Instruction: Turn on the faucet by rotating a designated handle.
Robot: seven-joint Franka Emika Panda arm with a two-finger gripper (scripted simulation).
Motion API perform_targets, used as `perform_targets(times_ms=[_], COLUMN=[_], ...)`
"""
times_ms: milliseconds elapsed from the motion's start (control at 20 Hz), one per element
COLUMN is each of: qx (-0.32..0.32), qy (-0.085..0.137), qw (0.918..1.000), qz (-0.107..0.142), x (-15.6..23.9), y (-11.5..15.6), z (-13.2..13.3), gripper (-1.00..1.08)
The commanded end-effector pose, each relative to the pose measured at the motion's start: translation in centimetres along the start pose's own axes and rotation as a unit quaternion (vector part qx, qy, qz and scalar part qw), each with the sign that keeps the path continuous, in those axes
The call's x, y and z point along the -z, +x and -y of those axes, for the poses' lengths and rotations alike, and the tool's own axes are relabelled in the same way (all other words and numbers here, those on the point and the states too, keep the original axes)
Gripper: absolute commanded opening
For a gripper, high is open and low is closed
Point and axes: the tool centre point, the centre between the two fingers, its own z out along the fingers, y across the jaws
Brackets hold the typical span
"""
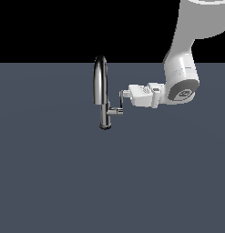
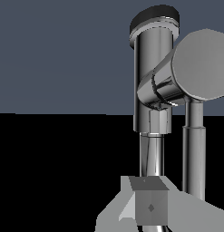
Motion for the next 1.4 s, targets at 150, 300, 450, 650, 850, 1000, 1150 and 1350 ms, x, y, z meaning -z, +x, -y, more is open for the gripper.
perform_targets(times_ms=[150,300,450,650,850,1000,1150,1350], qx=[0.000,0.000,0.000,0.000,0.000,0.001,0.001,0.001], qy=[0.000,0.000,0.000,0.000,0.000,0.006,0.005,0.003], qw=[1.0000,1.0000,1.0000,1.0000,1.0000,1.0000,1.0000,1.0000], qz=[0.000,0.000,0.000,0.000,0.000,-0.003,-0.002,-0.001], x=[0.0,0.0,0.0,0.0,0.0,0.5,0.4,0.3], y=[-0.2,-0.2,-0.3,-0.5,-0.6,0.0,0.7,1.6], z=[-1.3,-2.0,-2.8,-3.8,-4.6,-4.9,-5.9,-7.3], gripper=[-1.00,-1.00,-1.00,-1.00,-1.00,-1.00,-1.00,-1.00])
